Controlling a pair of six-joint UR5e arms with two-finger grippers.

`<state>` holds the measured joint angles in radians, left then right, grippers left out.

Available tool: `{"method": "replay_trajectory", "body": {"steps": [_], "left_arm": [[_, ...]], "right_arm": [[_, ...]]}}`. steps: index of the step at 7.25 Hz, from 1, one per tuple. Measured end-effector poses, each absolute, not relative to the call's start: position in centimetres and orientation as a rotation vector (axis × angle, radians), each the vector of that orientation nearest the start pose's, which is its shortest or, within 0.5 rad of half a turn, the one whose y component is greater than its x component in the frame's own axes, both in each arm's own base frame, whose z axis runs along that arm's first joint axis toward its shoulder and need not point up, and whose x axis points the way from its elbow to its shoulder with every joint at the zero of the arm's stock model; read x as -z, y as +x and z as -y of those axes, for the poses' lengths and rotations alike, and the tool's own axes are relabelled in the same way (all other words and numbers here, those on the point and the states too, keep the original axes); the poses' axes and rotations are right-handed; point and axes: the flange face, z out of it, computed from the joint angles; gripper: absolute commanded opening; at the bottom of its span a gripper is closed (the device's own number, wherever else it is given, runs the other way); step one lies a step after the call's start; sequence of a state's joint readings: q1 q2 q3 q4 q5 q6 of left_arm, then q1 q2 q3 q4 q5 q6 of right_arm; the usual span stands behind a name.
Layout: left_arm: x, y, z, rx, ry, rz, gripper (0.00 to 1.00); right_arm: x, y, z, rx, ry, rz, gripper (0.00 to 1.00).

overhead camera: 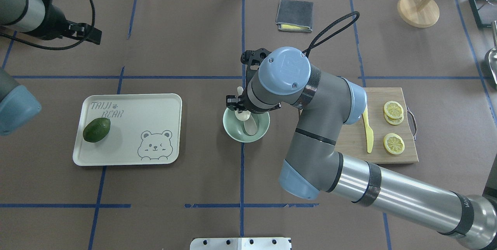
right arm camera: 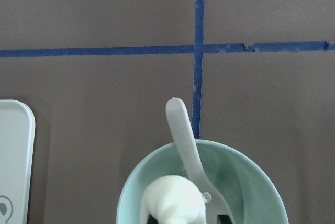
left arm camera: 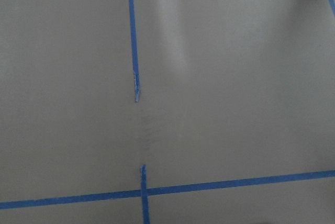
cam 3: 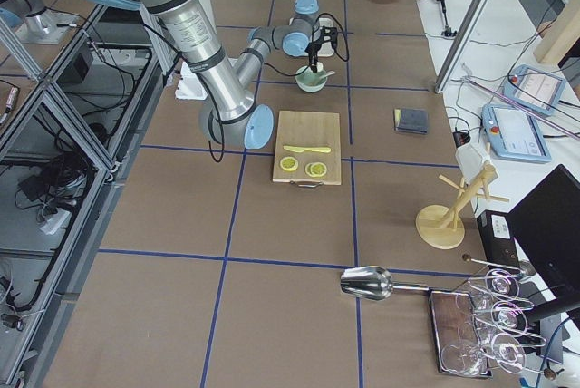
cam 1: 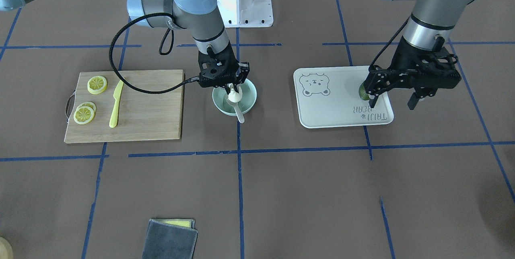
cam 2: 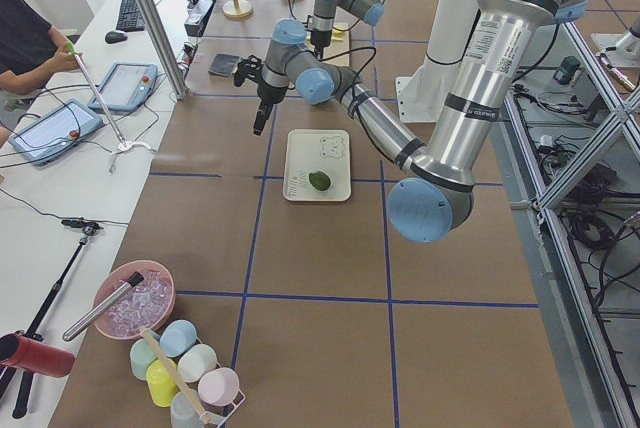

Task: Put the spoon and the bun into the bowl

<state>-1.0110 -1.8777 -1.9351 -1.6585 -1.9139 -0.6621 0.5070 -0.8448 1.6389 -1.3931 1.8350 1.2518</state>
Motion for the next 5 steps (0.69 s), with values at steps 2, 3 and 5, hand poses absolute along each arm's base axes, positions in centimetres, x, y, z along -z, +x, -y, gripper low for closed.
{"method": "replay_trajectory", "body": {"steps": [2, 3, 5], "left_arm": [[-35.8, 17.5, 54.7, -0.112, 0.454, -0.617, 1.0], [-36.8, 16.4, 55.0, -0.131, 0.457, -0.595, 1.0], [-37.8, 15.7, 55.2, -0.141, 0.455, -0.581, 1.0]], "right_arm": [[-16.5, -55.4, 43.0, -0.043, 0.169, 0.991, 1.0], [-16.4, -55.4, 43.0, -0.043, 0.169, 0.992, 1.0], [-16.4, -55.3, 43.1, -0.045, 0.171, 0.993, 1.0]]}}
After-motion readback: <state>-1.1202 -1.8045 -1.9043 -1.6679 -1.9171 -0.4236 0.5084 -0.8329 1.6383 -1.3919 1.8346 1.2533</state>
